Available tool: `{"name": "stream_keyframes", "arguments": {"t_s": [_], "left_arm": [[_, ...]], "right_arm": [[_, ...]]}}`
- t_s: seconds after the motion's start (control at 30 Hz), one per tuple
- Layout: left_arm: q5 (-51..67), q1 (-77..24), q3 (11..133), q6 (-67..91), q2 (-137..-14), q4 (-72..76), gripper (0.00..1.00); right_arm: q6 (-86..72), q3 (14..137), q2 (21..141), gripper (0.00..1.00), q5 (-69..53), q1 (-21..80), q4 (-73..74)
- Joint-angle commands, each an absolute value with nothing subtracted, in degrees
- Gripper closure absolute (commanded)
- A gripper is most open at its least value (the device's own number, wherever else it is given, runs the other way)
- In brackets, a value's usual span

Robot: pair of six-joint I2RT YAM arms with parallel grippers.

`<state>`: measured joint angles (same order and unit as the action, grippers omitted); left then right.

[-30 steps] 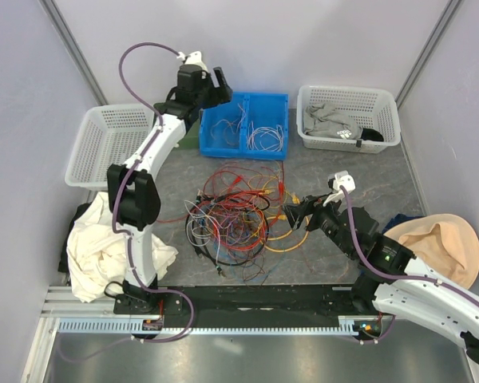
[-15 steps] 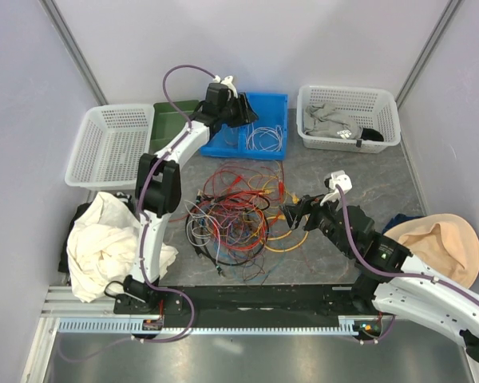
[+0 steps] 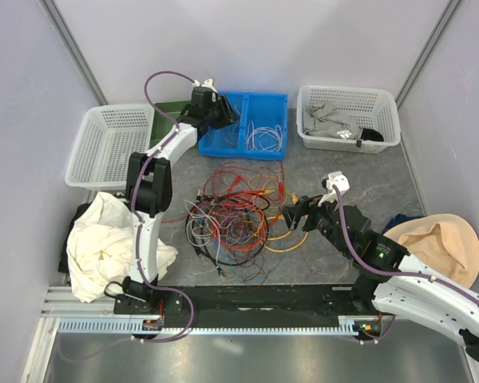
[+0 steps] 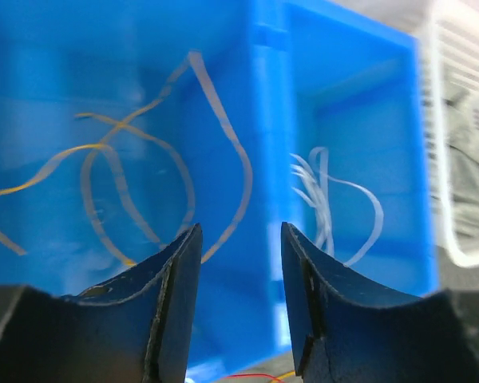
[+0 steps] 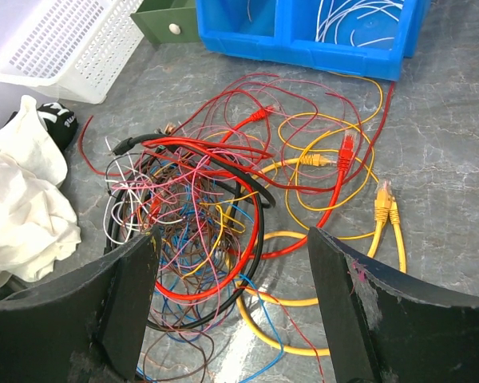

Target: Untangle the cables

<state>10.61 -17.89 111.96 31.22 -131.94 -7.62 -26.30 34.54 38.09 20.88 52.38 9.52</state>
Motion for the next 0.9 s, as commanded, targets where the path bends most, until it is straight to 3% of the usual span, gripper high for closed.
{"name": "stream_keyframes", "arguments": {"t_s": [0.0,0.13,0.23,0.47,0.6,0.87], "left_arm": [[7.04,-17.58,111.97,32.43,-129.73,-9.74,0.48],[3.7,-17.23,107.16,32.61,-123.17,-7.58,0.5],[0.54,-17.4,99.86,31.73,-115.43,-4.14,0.45],[-8.34,-21.79,80.12,29.26,-83.65,-2.47,0.37],[-17.11,-31.87,66.29,29.53,-69.48,-1.4,0.37],[-21.26,-45.43,49.06,40.06,-51.35,-10.89,0.4]], "right_arm": [[-26.54,34.1,37.18,0.18,21.36,52.56,7.82],[-26.72,34.28,36.39,0.18,21.27,52.56,8.17],[-27.07,34.37,36.47,0.18,21.01,52.56,8.17],[-28.39,34.1,39.02,0.18,18.73,52.56,6.86],[-30.41,32.08,40.51,0.19,14.08,52.56,4.75],[-33.92,27.16,49.46,0.21,1.94,53.08,-3.33]]}}
